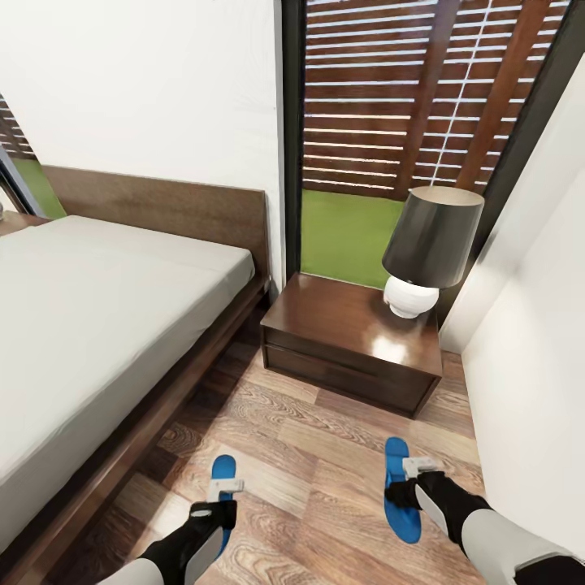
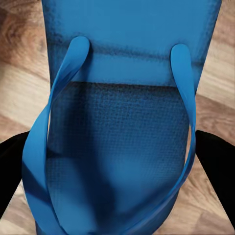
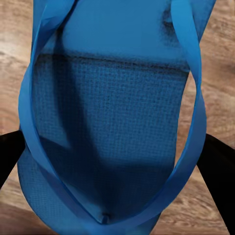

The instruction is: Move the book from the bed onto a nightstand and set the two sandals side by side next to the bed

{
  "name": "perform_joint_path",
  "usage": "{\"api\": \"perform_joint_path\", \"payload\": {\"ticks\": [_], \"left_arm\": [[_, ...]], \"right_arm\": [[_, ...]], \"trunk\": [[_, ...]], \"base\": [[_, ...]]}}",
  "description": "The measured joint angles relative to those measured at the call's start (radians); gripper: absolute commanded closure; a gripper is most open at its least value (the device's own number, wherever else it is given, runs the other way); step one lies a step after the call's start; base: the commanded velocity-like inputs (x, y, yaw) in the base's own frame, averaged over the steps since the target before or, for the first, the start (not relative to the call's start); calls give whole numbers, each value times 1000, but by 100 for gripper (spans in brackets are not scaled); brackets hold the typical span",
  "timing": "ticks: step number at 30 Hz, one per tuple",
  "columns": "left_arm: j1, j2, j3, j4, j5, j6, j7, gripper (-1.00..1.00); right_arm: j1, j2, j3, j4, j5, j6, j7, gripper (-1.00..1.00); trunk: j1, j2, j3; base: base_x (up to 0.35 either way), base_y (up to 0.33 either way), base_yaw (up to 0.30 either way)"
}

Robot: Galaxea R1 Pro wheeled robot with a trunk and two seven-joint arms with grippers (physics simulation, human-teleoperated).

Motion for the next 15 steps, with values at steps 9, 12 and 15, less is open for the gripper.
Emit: {"api": "perform_joint_path", "payload": {"ticks": [9,12,15], "left_arm": [[5,-10,-5,80,1,-98,-1,100],[6,-14,-5,103,-2,-114,0,100],[6,-15,-5,112,-2,-119,0,100]], "right_arm": [[-1,11,0,25,0,-70,95,100],[-1,12,0,32,-4,-71,100,100],[-1,12,1,36,-3,-68,83,100]], "trunk": [[0,0,0],[0,0,0],[0,0,0]], "base": [[0,0,0],[0,0,0],[0,0,35]]}}
